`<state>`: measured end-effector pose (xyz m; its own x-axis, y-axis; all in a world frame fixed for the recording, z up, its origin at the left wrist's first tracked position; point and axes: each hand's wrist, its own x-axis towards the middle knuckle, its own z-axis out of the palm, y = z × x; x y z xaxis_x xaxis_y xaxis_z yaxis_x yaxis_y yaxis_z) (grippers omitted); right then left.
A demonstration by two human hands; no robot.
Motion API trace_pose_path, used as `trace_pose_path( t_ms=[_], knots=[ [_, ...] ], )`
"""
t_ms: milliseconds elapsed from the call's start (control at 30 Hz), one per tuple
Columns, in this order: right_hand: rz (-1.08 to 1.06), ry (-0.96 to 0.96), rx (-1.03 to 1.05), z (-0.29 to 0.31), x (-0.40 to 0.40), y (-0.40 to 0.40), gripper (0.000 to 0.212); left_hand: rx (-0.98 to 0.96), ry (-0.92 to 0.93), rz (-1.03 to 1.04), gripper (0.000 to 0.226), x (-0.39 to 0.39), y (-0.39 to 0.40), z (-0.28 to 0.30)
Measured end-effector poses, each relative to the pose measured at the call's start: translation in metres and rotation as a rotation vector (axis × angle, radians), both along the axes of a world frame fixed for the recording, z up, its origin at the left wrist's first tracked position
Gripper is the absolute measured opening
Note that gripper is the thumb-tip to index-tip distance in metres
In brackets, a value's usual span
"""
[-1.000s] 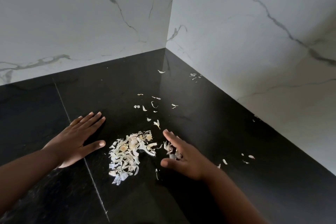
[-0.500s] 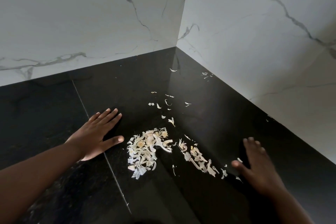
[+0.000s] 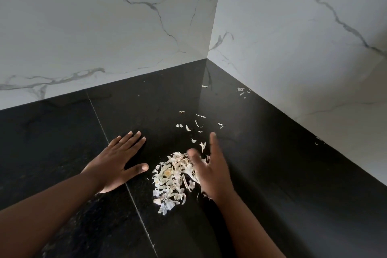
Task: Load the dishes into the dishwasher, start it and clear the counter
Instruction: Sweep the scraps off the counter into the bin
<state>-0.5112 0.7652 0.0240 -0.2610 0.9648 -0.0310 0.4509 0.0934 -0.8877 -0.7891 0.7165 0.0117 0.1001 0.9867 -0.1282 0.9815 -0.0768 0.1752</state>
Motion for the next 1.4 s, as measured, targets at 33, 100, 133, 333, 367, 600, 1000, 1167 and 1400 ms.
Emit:
trace_pose_path(
  t_ms=[33, 100, 133, 333, 367, 600, 1000, 1167, 1400],
  knots=[
    [-0.095, 0.094, -0.001, 0.002, 0.006, 0.009, 0.110, 0.000, 0.001, 0.002, 0.091, 0.000, 0.000, 0.000],
    [-0.246, 0.077, 0.057, 0.006, 0.028, 0.038, 0.115, -0.003, 0.004, 0.004, 0.089, 0.001, 0.000, 0.000],
    [-0.265, 0.005, 0.072, 0.008, 0.040, 0.055, 0.117, -0.006, 0.006, 0.005, 0.089, 0.001, 0.000, 0.001],
    [0.008, -0.488, 0.081, 0.004, 0.075, 0.138, 0.115, 0.003, -0.029, 0.019, 0.082, 0.000, -0.001, 0.000],
    [0.040, -0.539, 0.107, 0.003, 0.071, 0.145, 0.115, 0.006, -0.040, 0.022, 0.081, 0.001, 0.000, 0.000],
    [0.545, -0.675, 0.335, -0.005, -0.002, 0.130, 0.115, 0.020, -0.066, 0.029, 0.076, 0.001, -0.001, 0.002],
    [0.509, -0.263, 0.155, 0.012, -0.040, 0.198, 0.094, 0.022, -0.080, 0.035, 0.074, 0.001, 0.000, 0.004],
    [0.778, -0.470, 0.252, 0.004, -0.063, 0.174, 0.123, 0.011, -0.105, 0.041, 0.072, 0.001, -0.001, 0.004],
    [1.160, -0.194, -0.109, 0.014, -0.028, 0.111, 0.086, 0.016, -0.129, 0.042, 0.071, -0.001, -0.001, 0.003]
  ],
)
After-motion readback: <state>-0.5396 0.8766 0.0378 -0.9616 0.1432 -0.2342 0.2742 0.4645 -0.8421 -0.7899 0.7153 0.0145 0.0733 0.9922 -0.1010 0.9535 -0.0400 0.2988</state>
